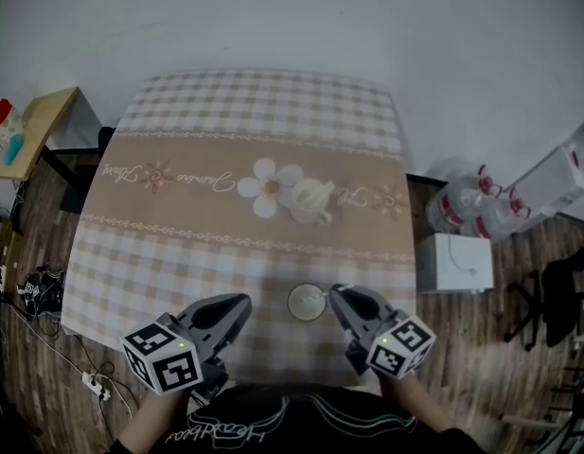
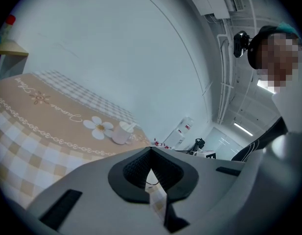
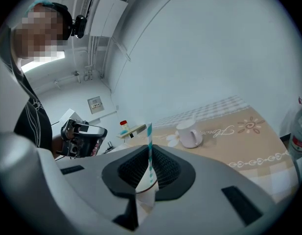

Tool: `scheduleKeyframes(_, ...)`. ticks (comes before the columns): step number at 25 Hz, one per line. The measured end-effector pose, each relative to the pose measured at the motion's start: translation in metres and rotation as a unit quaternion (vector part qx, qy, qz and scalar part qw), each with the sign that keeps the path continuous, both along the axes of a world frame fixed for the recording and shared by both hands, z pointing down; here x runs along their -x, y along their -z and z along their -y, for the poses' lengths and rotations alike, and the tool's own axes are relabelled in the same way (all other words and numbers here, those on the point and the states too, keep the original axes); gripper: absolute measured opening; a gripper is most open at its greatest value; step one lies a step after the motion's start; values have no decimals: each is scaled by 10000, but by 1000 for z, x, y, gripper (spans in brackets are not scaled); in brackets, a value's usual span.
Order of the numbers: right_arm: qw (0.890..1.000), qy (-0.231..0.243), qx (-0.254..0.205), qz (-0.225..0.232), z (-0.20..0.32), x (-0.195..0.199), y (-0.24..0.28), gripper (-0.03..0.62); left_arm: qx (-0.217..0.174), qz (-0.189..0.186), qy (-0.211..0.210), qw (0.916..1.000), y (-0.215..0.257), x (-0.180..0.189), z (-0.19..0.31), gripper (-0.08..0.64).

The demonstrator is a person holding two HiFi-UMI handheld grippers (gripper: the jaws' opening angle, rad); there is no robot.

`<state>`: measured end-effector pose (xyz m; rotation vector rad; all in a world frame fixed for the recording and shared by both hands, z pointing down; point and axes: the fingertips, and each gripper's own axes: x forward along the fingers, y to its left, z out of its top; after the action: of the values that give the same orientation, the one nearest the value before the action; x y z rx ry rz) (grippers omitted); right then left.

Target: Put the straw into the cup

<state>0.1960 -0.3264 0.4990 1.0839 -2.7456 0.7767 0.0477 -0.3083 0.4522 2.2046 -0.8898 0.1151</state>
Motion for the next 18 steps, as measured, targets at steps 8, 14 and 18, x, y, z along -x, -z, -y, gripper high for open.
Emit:
scheduleKeyframes(8, 9995, 144, 88, 264, 2, 0, 0, 32, 64, -80, 100, 9999, -15, 0, 3, -3)
scheduleKeyframes(14, 9987, 124, 314, 371, 3, -3, -4, 34, -6, -144, 115, 9998, -13, 1, 4, -3)
scheduleKeyframes(18, 9987, 47, 332, 382, 5, -6, -1, 102, -55, -191, 130, 9997, -11, 3, 3, -3)
